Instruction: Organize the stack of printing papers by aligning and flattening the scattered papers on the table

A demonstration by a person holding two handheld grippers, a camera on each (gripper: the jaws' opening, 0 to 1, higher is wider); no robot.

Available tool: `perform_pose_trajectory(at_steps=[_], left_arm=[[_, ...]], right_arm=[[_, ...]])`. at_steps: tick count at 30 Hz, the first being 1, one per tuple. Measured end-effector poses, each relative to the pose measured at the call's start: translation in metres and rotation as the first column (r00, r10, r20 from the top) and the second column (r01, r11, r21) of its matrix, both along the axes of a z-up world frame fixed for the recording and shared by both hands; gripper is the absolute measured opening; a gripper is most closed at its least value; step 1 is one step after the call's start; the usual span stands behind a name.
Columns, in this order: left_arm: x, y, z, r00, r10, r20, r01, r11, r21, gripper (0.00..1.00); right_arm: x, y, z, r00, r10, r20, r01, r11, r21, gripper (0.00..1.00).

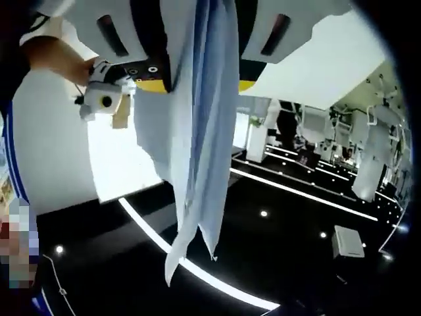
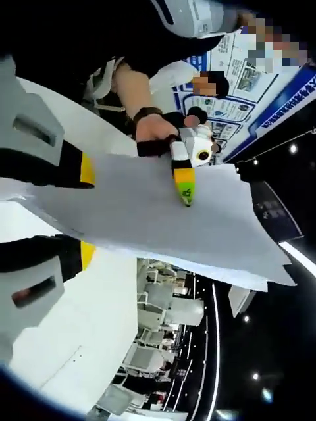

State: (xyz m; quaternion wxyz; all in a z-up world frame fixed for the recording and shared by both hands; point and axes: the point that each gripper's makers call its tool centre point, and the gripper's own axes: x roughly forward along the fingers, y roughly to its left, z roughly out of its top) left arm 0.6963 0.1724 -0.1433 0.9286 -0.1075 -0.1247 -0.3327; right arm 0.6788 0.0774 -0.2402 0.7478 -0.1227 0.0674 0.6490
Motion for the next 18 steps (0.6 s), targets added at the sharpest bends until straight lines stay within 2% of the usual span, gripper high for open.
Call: perform_pose_trajectory(at_steps=[5,8,13,15,17,18], left_arm=[[-0.006,0.006,0.006,1.000,-0.026,0.005,0.026,1.000,-0.010,0.34],[-0.014,0.006,0.018,0.997,-0.075,0.030,0.076,0.996,-0.036,0.33],[-0.020,0.007,0.031,0.994,-0.096,0.056,0.100,0.992,-0.073,0.33],[-0.019,0.006,0.030,0.994,-0.092,0.052,0.096,0.993,-0.076,0.33],[-0.017,0.002,0.027,0.995,-0.090,0.046,0.093,0.993,-0.074,0.33],[-0.017,-0.001,0.025,0.994,-0.096,0.043,0.099,0.992,-0.073,0.33]], right_arm=[[0.004,0.000,-0.002,0.999,-0.015,-0.039,0.015,1.000,0.003,0.29],[0.005,0.001,0.013,0.998,-0.015,-0.055,0.019,0.998,0.068,0.29],[0.002,0.001,0.030,0.998,-0.011,-0.061,0.020,0.990,0.141,0.34],[0.002,0.003,0.023,0.997,-0.009,-0.082,0.020,0.991,0.132,0.37],[0.004,0.006,0.000,0.991,-0.033,-0.128,0.040,0.998,0.058,0.40],[0.008,0.009,-0.010,0.992,-0.053,-0.117,0.057,0.998,0.027,0.40]])
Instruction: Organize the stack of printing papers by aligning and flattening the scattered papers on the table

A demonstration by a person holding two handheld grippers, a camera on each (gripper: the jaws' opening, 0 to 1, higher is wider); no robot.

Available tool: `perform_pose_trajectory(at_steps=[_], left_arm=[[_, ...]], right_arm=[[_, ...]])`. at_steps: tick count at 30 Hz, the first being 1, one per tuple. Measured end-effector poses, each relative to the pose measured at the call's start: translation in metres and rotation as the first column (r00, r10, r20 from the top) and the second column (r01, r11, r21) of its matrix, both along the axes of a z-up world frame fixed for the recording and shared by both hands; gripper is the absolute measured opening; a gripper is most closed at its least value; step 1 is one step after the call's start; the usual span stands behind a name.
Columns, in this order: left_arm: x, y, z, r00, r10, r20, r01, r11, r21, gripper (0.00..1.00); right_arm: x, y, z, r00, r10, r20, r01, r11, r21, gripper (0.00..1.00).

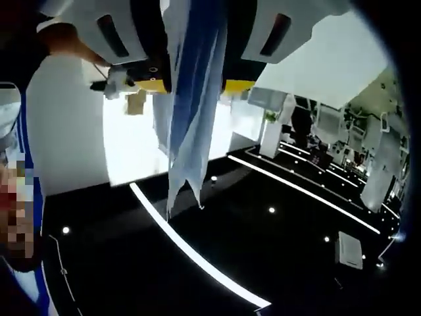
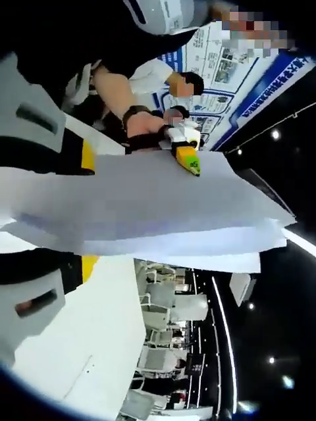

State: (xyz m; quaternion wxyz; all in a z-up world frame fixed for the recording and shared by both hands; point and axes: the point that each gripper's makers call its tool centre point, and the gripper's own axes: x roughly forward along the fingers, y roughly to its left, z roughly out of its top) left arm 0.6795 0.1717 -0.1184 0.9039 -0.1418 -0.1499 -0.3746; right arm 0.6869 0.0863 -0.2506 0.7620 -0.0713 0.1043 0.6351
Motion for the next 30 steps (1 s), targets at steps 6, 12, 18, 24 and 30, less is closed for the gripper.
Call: perform_pose_trajectory(at_steps=[6,12,18,24,30], left_arm=[[-0.002,-0.010,-0.006,1.000,-0.023,-0.009,0.023,1.000,0.007,0.33],[-0.005,-0.007,-0.003,1.000,-0.027,0.001,0.027,0.999,0.023,0.30],[-0.005,-0.017,0.000,0.998,-0.070,0.010,0.069,0.997,0.015,0.28],[-0.008,-0.031,-0.006,0.996,-0.091,0.025,0.089,0.993,0.073,0.08],[-0.012,-0.025,0.004,0.996,-0.035,0.080,0.027,0.995,0.094,0.06]], right_arm=[[-0.001,0.009,-0.043,1.000,-0.013,-0.024,0.010,0.992,-0.130,0.43],[0.005,0.005,-0.010,1.000,-0.022,-0.015,0.022,1.000,-0.015,0.43],[0.005,0.005,0.018,1.000,-0.006,0.010,0.005,0.996,0.093,0.43],[0.003,0.006,0.010,0.998,-0.009,0.064,0.006,0.999,0.043,0.45],[0.009,-0.004,0.012,0.999,-0.035,0.018,0.033,0.996,0.087,0.46]])
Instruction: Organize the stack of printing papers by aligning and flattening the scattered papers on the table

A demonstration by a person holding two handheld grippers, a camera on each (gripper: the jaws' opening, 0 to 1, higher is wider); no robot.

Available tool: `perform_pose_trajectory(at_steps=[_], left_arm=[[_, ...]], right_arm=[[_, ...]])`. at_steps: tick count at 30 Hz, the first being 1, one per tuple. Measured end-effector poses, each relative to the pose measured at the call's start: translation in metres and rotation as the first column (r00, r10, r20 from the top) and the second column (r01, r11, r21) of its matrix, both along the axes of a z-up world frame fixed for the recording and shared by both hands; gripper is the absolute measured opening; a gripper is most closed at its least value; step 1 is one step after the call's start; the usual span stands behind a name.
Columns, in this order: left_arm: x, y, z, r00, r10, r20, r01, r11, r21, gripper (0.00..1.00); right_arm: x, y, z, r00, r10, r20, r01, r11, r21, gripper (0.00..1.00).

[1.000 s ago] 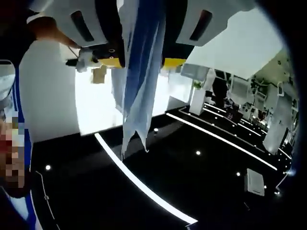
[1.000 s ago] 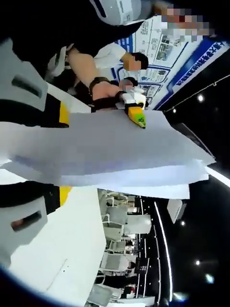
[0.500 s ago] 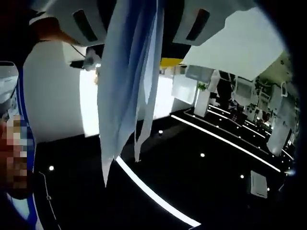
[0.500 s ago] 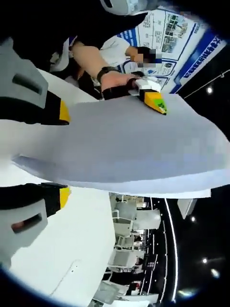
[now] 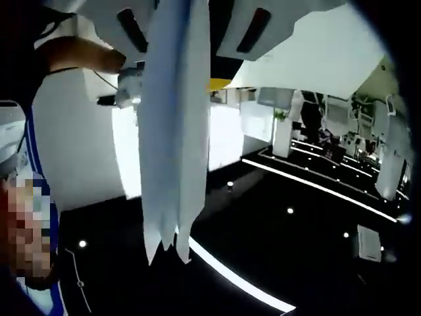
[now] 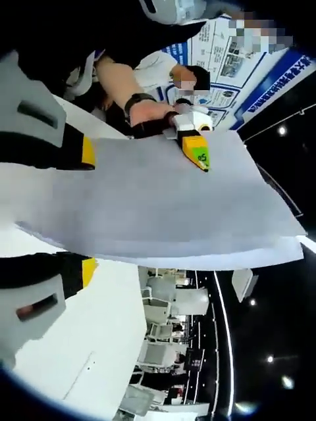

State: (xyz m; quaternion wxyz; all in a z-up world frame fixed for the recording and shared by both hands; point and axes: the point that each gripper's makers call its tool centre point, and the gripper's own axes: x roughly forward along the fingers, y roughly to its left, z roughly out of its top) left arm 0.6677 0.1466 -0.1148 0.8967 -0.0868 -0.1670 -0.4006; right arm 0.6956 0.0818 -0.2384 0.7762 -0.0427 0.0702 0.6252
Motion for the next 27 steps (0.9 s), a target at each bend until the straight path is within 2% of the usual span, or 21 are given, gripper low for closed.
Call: perform_pose_trajectory(at_steps=[4,7,8,10,12,14,15,16,17,18,20,21,22,24,25,27], left_arm=[[-0.010,0.021,0.031,0.999,-0.018,0.044,0.025,0.983,-0.182,0.06],[-0.020,0.038,0.055,0.996,-0.026,0.091,0.051,0.958,-0.281,0.05],[-0.021,0.039,0.058,0.995,-0.030,0.096,0.057,0.955,-0.292,0.05],[-0.035,0.045,0.076,0.986,-0.087,0.144,0.135,0.920,-0.367,0.05],[-0.044,0.050,0.089,0.977,-0.124,0.170,0.187,0.883,-0.431,0.05],[-0.052,0.054,0.098,0.967,-0.163,0.194,0.241,0.835,-0.495,0.05],[-0.056,0.055,0.101,0.961,-0.184,0.206,0.267,0.808,-0.525,0.05],[-0.057,0.057,0.103,0.958,-0.194,0.210,0.279,0.790,-0.546,0.05],[-0.057,0.063,0.105,0.957,-0.203,0.209,0.289,0.748,-0.598,0.05],[-0.057,0.065,0.105,0.957,-0.203,0.208,0.290,0.732,-0.617,0.05],[-0.055,0.065,0.101,0.960,-0.199,0.198,0.281,0.696,-0.661,0.05],[-0.052,0.067,0.097,0.963,-0.194,0.187,0.270,0.686,-0.676,0.05],[-0.049,0.069,0.094,0.967,-0.182,0.179,0.255,0.677,-0.691,0.05],[-0.042,0.075,0.086,0.976,-0.151,0.159,0.219,0.660,-0.718,0.05],[-0.039,0.080,0.082,0.978,-0.141,0.152,0.207,0.650,-0.731,0.05],[-0.035,0.086,0.076,0.982,-0.121,0.143,0.187,0.624,-0.759,0.05]], right_arm=[[0.008,-0.007,0.005,0.996,-0.046,-0.070,0.051,0.996,0.076,0.55],[0.008,-0.010,0.014,0.988,-0.045,-0.146,0.069,0.984,0.163,0.62],[0.007,-0.010,0.017,0.985,-0.038,-0.169,0.070,0.979,0.192,0.65],[0.005,-0.010,0.024,0.976,-0.018,-0.216,0.074,0.964,0.256,0.70],[0.001,-0.009,0.034,0.965,0.013,-0.262,0.080,0.936,0.342,0.74],[-0.009,-0.007,0.042,0.948,0.080,-0.308,0.058,0.909,0.414,0.79],[-0.013,-0.006,0.048,0.938,0.118,-0.325,0.047,0.887,0.460,0.80],[-0.016,-0.005,0.052,0.932,0.146,-0.331,0.037,0.872,0.488,0.80],[-0.024,-0.003,0.061,0.921,0.201,-0.334,0.014,0.839,0.544,0.80],[-0.030,-0.002,0.067,0.913,0.245,-0.328,-0.013,0.818,0.575,0.79],[-0.041,-0.002,0.083,0.904,0.306,-0.297,-0.049,0.766,0.640,0.74],[-0.044,-0.003,0.091,0.901,0.328,-0.284,-0.057,0.740,0.670,0.69],[-0.047,-0.006,0.098,0.897,0.349,-0.272,-0.064,0.710,0.702,0.60],[-0.052,-0.013,0.112,0.874,0.413,-0.256,-0.082,0.645,0.760,0.43],[-0.054,-0.015,0.115,0.869,0.430,-0.245,-0.095,0.631,0.770,0.30],[-0.054,-0.016,0.116,0.886,0.403,-0.231,-0.093,0.641,0.762,0.17]])
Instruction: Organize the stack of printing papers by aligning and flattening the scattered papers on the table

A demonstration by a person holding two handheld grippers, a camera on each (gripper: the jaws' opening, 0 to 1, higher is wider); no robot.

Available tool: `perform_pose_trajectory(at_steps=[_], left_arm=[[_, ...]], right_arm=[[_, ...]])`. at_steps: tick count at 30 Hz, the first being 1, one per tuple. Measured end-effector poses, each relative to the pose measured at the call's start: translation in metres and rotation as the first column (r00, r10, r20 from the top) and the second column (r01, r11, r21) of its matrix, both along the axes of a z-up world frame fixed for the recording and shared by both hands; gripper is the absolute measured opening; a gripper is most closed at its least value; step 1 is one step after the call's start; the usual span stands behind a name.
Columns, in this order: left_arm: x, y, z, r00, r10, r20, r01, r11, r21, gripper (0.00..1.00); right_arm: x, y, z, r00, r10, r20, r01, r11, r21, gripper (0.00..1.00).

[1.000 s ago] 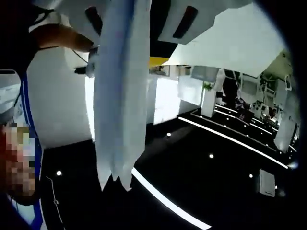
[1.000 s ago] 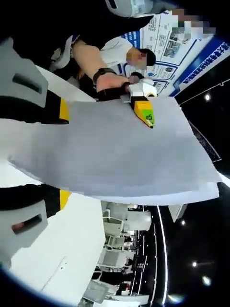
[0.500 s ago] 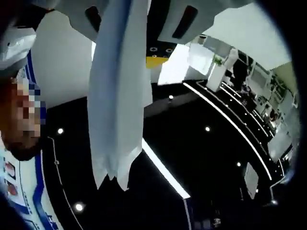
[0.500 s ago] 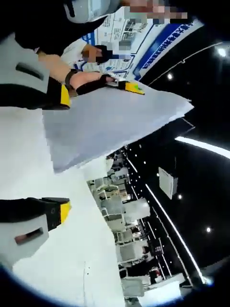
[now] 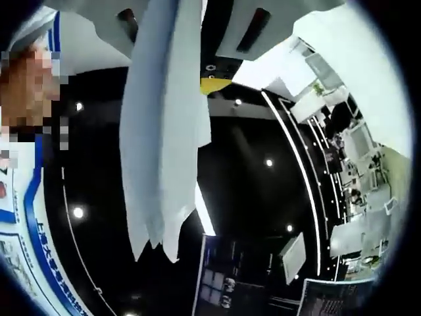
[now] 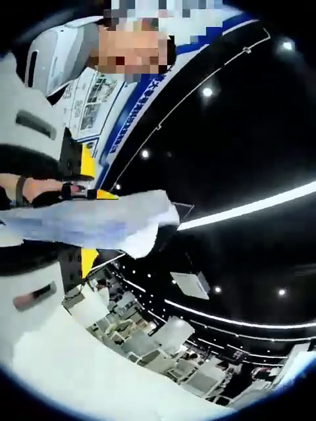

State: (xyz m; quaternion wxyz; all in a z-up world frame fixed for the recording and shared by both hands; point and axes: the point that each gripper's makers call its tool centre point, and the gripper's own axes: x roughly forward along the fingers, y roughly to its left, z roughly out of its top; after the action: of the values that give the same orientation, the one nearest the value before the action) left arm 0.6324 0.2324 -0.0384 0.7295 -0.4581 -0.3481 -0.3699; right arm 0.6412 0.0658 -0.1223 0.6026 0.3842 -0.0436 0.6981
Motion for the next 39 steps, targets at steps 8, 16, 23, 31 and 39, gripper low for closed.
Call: perform_pose_trajectory(at_steps=[8,16,23,31,39], left_arm=[[0.010,-0.002,-0.016,0.997,0.059,-0.053,-0.058,0.998,0.017,0.06],[0.011,-0.030,-0.038,0.998,0.011,-0.069,0.004,0.975,0.222,0.10],[0.006,-0.036,-0.058,0.994,-0.046,-0.097,0.082,0.910,0.406,0.12],[0.014,-0.062,-0.100,0.989,-0.004,-0.145,0.099,0.748,0.656,0.08],[0.043,-0.064,-0.147,0.976,0.208,-0.067,-0.061,0.556,0.829,0.08]], right_arm=[[0.007,-0.004,-0.006,0.990,-0.118,0.079,0.125,0.988,-0.096,0.00],[0.032,-0.044,-0.014,0.983,-0.183,0.026,0.185,0.963,-0.194,0.00],[0.043,-0.079,-0.025,0.971,-0.227,0.078,0.240,0.920,-0.310,0.00],[0.033,-0.083,-0.039,0.931,-0.271,0.243,0.352,0.844,-0.406,0.00],[0.030,-0.085,-0.054,0.865,-0.304,0.398,0.465,0.783,-0.413,0.00]])
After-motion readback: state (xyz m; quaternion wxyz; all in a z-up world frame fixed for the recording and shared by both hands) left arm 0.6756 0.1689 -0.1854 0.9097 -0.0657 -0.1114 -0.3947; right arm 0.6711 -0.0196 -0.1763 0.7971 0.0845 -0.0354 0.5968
